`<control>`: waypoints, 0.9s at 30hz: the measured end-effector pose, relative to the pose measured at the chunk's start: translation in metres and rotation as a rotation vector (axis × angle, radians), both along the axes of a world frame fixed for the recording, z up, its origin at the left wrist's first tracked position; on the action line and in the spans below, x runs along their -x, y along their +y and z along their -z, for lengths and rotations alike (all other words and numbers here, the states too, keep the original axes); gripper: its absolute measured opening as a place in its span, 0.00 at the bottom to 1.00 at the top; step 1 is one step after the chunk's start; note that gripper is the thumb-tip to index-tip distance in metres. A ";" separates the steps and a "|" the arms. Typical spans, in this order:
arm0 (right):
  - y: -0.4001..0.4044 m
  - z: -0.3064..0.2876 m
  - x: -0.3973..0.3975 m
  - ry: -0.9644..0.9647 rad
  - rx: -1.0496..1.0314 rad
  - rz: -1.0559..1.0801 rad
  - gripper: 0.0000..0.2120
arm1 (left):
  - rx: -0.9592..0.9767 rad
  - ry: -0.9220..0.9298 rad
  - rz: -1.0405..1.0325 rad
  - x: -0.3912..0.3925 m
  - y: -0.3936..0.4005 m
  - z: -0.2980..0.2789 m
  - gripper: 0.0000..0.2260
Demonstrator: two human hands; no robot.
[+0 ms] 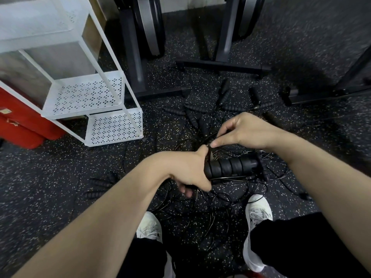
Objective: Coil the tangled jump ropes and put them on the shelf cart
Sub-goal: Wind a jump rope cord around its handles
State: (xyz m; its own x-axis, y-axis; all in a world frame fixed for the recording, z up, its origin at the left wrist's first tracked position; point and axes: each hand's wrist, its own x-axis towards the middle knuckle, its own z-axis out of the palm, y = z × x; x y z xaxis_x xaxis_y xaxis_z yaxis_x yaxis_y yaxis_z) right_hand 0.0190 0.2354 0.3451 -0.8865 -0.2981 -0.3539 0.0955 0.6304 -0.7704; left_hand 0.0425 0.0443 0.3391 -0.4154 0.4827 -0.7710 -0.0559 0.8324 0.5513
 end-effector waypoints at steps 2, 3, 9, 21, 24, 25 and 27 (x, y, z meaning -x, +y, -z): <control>-0.009 -0.001 -0.002 0.026 0.007 0.035 0.10 | 0.064 0.059 0.017 0.001 0.003 0.003 0.33; -0.014 -0.002 -0.003 0.041 0.017 0.054 0.10 | 0.088 0.084 0.005 0.002 0.003 0.005 0.35; -0.035 -0.003 -0.012 0.173 0.004 0.033 0.09 | 0.128 0.088 -0.264 0.011 -0.002 0.011 0.21; -0.033 -0.010 -0.018 0.127 0.199 0.112 0.05 | -0.022 0.503 -0.467 0.018 -0.004 0.015 0.16; -0.032 -0.011 -0.023 0.109 0.172 0.024 0.06 | -0.056 0.386 -0.475 0.017 -0.001 0.017 0.17; -0.034 -0.011 -0.025 0.094 0.163 -0.018 0.07 | -0.095 0.329 -0.525 0.018 -0.002 0.017 0.17; -0.039 -0.010 -0.028 0.073 0.178 -0.035 0.09 | -0.228 0.214 -0.697 0.021 -0.006 0.014 0.16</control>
